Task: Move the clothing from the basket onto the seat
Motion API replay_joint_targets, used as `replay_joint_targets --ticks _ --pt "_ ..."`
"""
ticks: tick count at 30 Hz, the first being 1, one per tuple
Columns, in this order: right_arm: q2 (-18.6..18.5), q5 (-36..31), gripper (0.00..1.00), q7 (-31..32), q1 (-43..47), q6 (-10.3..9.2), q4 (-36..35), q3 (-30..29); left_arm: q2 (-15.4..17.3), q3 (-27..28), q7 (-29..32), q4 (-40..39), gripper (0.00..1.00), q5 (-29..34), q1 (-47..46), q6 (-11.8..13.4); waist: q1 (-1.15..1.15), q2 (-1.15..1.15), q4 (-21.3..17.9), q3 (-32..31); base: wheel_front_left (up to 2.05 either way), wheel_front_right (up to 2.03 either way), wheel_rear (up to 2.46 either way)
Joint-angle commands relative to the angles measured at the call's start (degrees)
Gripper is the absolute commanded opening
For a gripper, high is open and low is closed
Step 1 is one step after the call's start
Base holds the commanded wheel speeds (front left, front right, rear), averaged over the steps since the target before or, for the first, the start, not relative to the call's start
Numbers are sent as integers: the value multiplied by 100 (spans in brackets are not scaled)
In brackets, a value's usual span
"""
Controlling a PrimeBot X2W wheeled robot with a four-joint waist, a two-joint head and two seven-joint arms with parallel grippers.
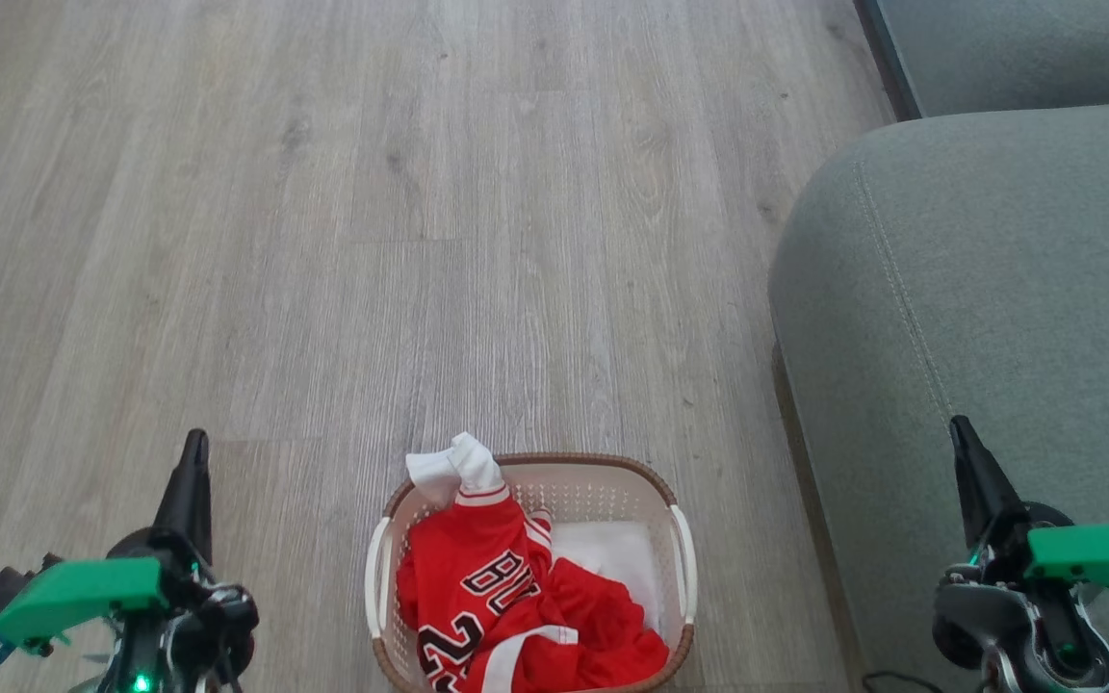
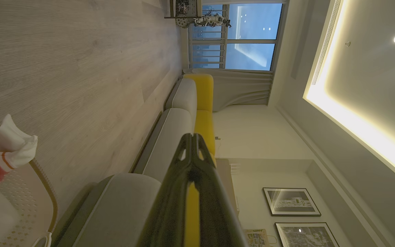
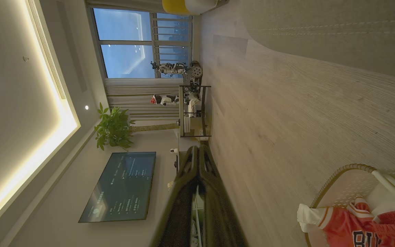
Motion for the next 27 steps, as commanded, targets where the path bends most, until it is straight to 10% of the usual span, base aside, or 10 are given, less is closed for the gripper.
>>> replay_joint_targets --ticks 1,20,21,27 --pt "-36 35 0 33 -290 -1 -216 97 47 204 44 -155 0 26 -288 -37 0 0 0 0 0 0 0" --pt "-36 35 0 33 -290 -1 -216 97 47 204 44 -155 0 26 -288 -37 0 0 0 0 0 0 0" --pt "3 0 100 0 3 0 22 4 -2 -4 -3 14 100 0 3 5 0 0 0 0 0 0 0" --pt "48 -13 100 -47 161 0 306 91 -36 -47 -54 280 100 13 174 12 0 0 1 -8 0 0 0"
